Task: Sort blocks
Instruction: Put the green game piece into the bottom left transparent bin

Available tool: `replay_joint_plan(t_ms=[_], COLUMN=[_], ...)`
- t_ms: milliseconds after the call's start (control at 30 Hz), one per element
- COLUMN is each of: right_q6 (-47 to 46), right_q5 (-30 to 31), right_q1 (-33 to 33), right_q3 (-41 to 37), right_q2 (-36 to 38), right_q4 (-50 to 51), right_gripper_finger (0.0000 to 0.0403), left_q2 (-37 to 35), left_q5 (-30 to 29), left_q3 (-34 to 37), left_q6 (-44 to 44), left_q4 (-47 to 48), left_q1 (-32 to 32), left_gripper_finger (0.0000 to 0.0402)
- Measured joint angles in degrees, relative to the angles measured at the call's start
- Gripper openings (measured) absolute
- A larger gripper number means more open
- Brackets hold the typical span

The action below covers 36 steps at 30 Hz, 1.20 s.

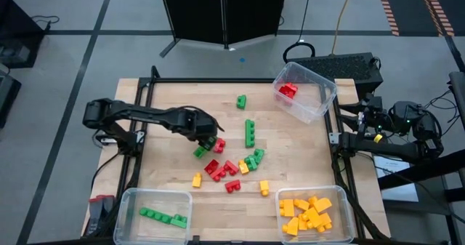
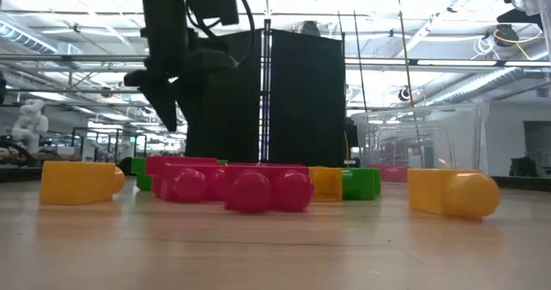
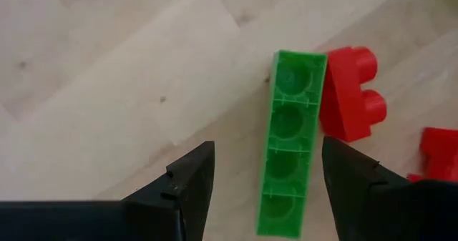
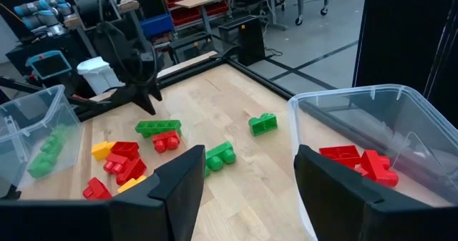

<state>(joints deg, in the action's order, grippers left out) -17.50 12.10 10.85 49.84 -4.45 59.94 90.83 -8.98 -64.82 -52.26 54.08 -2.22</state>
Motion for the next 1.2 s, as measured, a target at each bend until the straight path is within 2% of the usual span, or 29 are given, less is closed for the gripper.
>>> replay_joint_plan(t_ms=[200,567,1200], right_q6=[0.0,-0.2,0.0], right_q5=[0.0,0.0,0.0], right_q1=[0.0,0.0,0.0], right_q3=[0.0,0.0,0.0], right_q2=[0.0,0.0,0.0], right_q4=[0.0,0.0,0.2], right_gripper_finger=[0.0208,0.0208,0.0208], left_q2=[1.1,2.2,13.0], left_q5=[3.3,3.8,3.2], left_q3=[0.0,-0.1,-0.1], left_q6=[0.2,0.1,0.1], left_q4=[-0.5,-2.4,-2.7], left_q1=[0.1,1.8,3.5], left_gripper_finger=[0.0194,0.0194,0.0194])
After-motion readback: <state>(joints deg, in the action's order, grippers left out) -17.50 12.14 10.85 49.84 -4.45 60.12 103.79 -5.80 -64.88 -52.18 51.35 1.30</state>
